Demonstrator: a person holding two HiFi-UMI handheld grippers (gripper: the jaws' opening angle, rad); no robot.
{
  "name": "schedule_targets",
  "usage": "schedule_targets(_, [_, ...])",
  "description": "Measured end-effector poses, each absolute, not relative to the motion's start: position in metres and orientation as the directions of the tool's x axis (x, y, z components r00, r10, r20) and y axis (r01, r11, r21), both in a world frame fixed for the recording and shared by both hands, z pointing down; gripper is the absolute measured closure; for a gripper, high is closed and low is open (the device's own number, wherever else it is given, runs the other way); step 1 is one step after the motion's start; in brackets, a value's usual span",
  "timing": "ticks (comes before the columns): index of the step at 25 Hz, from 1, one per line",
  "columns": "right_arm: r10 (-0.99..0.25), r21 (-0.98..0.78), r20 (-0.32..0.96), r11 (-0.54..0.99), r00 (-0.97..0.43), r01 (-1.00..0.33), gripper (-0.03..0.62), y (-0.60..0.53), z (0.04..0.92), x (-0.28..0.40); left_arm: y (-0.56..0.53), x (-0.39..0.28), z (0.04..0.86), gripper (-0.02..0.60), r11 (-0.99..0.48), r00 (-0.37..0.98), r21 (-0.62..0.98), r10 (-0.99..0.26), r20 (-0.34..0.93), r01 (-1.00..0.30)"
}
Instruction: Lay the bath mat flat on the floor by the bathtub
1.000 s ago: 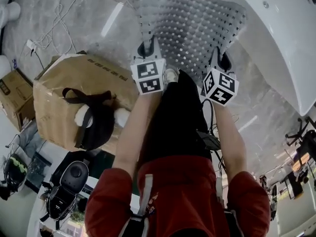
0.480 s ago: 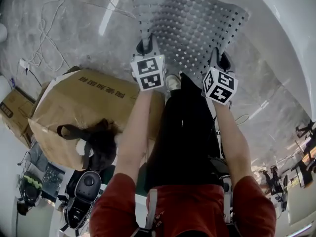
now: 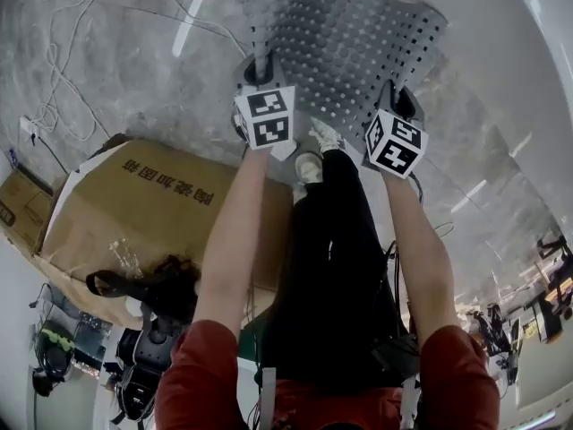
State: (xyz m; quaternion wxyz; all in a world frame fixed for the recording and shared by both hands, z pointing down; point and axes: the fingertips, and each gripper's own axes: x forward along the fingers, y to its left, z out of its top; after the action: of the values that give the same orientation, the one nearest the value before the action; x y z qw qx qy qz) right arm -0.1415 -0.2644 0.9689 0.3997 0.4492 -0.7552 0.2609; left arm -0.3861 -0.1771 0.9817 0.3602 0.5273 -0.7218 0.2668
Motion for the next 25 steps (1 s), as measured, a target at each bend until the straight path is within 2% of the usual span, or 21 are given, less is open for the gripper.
schedule_targets(11, [-0.428,0.003,0.877,0.459,-0.218,-0.888,0.523,-0.264,1.072,-0.149,-0.195,-0.398,1.091,0.529,0.254,-0.185,-0.052,-0.537,0.823,-0.966])
schedule_targets(19, [-0.4,-0.025,0.895,0.4,-0.199,-0.916,0.517,-0.263,1.133,-0.168,-0.213,-0.427,1.141,0.529,0.192,-0.204,-0.117,-0.534,0.82,-0.974])
schedule_targets(25, [-0.363,-0.059,0.917,0.284,-0.165,-0.957,0.505,-0.265,1.167,-0.169,-0.213,-0.444,1.172,0.528,0.204,-0.218,-0.129,-0.506,0.834,-0.97])
